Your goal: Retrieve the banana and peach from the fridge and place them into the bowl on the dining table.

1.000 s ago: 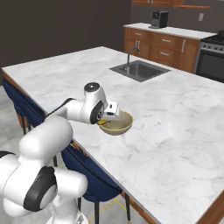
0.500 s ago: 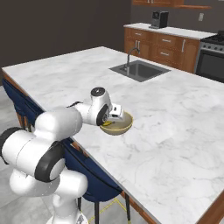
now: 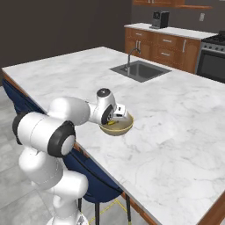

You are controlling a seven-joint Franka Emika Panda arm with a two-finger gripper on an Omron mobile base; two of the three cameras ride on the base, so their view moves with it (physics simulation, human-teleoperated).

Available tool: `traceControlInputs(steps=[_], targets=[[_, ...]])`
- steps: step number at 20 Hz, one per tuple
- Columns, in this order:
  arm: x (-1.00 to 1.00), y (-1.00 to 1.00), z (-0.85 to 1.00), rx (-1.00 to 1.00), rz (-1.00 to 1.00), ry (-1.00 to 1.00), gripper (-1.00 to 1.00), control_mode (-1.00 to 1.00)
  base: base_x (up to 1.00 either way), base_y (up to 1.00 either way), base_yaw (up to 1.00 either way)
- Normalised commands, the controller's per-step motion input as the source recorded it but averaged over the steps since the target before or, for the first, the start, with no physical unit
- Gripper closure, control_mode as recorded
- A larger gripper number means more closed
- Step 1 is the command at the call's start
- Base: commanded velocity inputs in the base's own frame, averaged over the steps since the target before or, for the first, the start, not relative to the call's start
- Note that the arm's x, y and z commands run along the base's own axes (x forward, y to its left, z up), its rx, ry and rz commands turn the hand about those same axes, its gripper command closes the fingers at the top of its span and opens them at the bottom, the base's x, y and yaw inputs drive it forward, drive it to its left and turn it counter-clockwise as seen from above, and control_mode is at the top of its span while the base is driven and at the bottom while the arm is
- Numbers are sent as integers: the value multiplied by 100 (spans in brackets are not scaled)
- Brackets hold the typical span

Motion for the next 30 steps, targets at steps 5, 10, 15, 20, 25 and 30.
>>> traceControlInputs(steps=[5, 10, 15, 20, 25, 30], targets=[[25, -6, -17, 0, 0, 0, -100, -100, 0, 0, 0], [40, -19, 0, 0, 0, -5, -100, -100, 0, 0, 0], [0, -6, 31, 0, 0, -11, -100, -100, 0, 0, 0], [-87, -1, 66, 0, 0, -25, -100, -100, 0, 0, 0], [-100, -1, 97, -5, 0, -38, -100, -100, 0, 0, 0], [-95, 0, 100, -8, 0, -5, -100, -100, 0, 0, 0]])
